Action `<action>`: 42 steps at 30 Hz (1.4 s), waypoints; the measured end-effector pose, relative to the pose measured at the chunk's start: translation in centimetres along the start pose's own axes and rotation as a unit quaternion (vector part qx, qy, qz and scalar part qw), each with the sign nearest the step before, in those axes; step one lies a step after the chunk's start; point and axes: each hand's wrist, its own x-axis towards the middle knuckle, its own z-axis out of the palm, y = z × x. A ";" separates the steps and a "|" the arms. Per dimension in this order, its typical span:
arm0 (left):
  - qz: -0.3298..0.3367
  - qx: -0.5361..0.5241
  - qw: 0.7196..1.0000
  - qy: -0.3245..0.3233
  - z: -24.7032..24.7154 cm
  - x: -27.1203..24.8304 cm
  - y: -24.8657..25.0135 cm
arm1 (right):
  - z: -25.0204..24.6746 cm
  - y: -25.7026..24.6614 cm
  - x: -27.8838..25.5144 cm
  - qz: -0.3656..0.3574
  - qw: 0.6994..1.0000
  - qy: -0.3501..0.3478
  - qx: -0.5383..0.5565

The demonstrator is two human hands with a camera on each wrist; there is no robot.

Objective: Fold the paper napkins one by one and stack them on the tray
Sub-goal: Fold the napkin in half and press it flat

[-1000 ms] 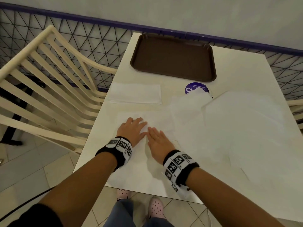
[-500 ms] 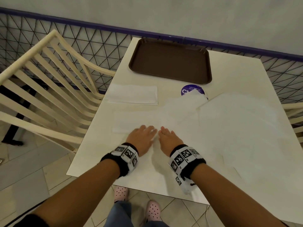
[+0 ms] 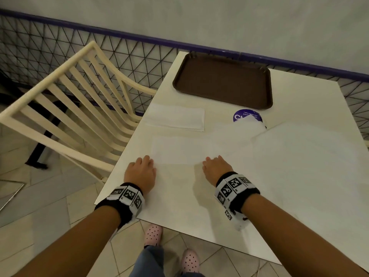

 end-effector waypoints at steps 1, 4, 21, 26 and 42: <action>-0.013 0.007 1.000 -0.020 -0.3 0.2 -0.2 | -0.2 0.0 0.1 0.001 1.000 0.006 -0.002; -0.003 0.036 0.999 -0.004 -1.8 1.6 -0.5 | -1.1 -0.1 -0.1 -0.001 1.000 0.025 0.012; 0.176 0.085 0.979 -0.060 -2.8 7.1 1.6 | -2.1 -1.7 2.1 -0.012 0.995 0.070 -0.067; 0.224 0.063 0.972 -0.019 -8.0 10.4 -1.3 | -7.9 0.2 2.7 0.005 0.984 0.173 -0.031; 0.257 0.087 0.961 0.049 -9.3 17.8 -7.4 | -12.1 -0.4 10.0 0.025 0.986 0.152 0.071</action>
